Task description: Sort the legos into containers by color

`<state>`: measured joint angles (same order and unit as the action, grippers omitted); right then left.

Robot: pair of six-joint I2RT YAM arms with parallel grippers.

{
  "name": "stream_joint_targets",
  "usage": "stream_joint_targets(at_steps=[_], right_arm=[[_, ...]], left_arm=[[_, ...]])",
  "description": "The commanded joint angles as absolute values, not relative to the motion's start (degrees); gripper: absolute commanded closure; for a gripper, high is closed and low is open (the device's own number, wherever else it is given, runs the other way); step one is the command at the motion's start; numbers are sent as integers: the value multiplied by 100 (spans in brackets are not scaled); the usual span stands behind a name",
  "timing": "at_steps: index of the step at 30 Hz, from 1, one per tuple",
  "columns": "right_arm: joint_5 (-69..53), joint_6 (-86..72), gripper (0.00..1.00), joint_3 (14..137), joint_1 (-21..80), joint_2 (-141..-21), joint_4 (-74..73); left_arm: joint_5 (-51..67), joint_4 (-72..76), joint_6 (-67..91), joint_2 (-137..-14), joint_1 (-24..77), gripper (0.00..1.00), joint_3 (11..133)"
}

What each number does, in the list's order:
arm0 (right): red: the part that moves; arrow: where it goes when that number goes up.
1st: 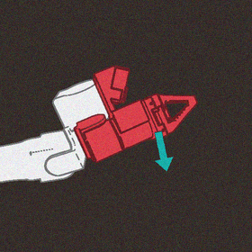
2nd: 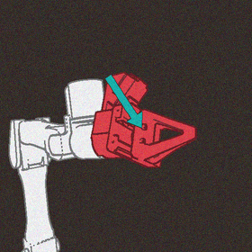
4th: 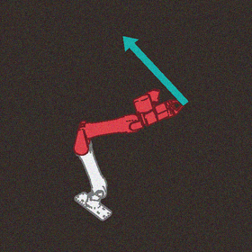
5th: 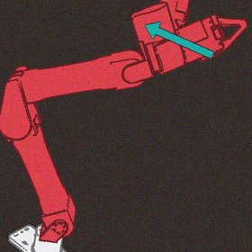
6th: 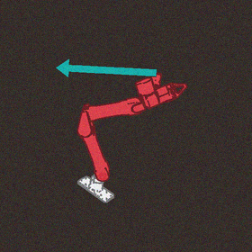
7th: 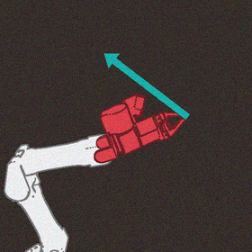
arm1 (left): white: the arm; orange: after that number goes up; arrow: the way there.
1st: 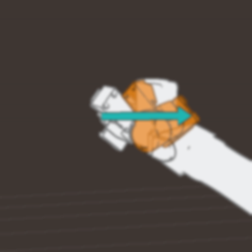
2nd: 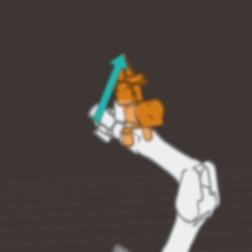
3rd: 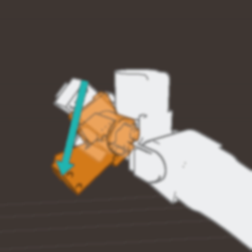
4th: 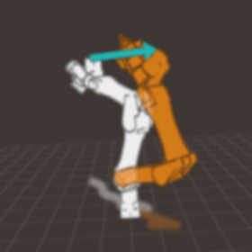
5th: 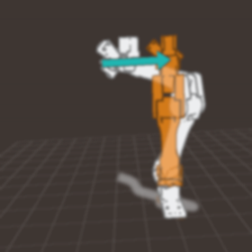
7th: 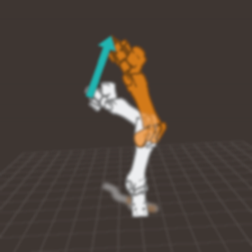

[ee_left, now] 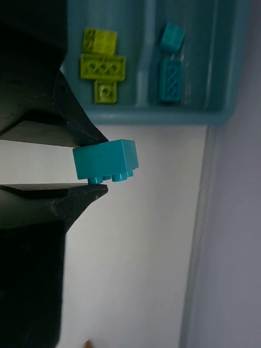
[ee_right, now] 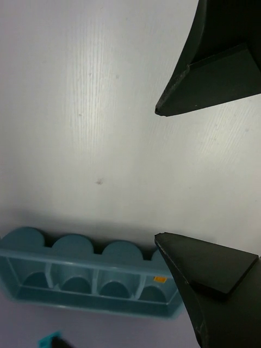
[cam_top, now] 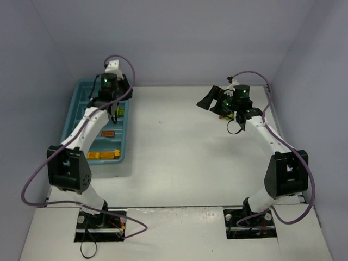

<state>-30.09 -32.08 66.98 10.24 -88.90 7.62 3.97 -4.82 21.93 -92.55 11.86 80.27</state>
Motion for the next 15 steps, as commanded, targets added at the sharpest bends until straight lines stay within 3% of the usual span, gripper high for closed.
stream_joint_targets(at_steps=[1, 8, 12, 15], right_arm=[[-2892, -2549, 15, 6847, 1046, -8561, 475], [-2971, -2347, 16, 6732, 774, -8455, 369], [-2901, -2224, 16, 6715, 668, -8411, 255], [-2822, -2145, 16, 6671, 589, -8385, 185]], left_arm=[[202, -1009, 1846, -9885, 748, 92, 8997], [53, -2652, 1442, -12206, 440, 89, 12185], [53, -2970, 1459, -12989, 308, 87, 13058], [53, -3085, 1433, -13350, 255, 78, 13402]])
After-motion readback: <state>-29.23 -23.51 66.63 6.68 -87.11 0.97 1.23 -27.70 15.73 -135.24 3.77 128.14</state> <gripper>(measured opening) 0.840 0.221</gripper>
